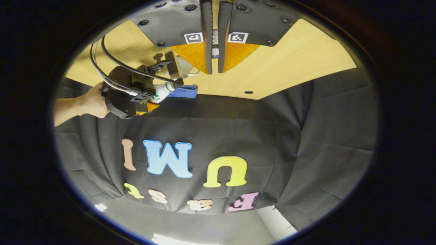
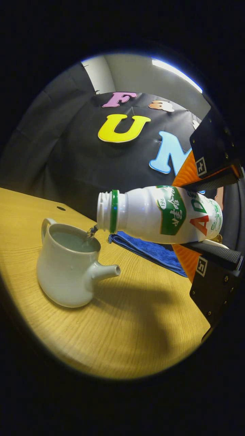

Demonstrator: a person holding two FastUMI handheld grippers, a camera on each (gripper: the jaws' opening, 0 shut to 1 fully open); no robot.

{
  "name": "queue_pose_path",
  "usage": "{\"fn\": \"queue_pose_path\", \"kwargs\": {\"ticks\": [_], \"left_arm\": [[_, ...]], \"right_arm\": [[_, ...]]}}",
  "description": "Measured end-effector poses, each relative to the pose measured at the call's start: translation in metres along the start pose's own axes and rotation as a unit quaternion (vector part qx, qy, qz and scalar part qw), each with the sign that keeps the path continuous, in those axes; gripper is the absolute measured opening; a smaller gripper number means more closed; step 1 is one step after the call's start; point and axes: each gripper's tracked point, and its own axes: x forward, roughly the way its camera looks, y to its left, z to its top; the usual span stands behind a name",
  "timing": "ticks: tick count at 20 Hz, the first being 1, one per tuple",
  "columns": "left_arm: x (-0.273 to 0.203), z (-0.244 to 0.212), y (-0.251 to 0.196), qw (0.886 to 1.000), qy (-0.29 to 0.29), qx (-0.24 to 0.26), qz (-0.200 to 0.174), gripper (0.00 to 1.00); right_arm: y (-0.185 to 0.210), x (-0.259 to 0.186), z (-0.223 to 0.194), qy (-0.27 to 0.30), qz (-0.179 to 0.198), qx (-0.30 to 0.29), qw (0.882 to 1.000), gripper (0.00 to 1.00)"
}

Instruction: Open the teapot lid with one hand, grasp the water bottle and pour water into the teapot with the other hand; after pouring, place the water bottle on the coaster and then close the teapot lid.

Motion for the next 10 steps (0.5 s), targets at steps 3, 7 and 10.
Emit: {"fn": "queue_pose_path", "kwargs": {"ticks": [3, 7, 10], "left_arm": [[-0.0005, -0.0022, -0.0041, 1.0, 0.002, 0.006, -0.001, 0.12], [-0.0014, 0.0001, -0.0072, 1.0, -0.001, 0.02, -0.003, 0.17], [-0.002, 0.0, -0.0054, 1.0, -0.001, 0.02, -0.002, 0.12]], "right_arm": [[-0.0015, -0.0007, 0.0015, -0.003, -0.004, -0.003, 1.0, 0.7], [-0.0037, 0.0, 0.0037, -0.008, -0.014, -0.022, 1.0, 0.7], [-0.0057, 0.0006, 0.0044, -0.011, -0.02, -0.035, 0.999, 0.7]]}}
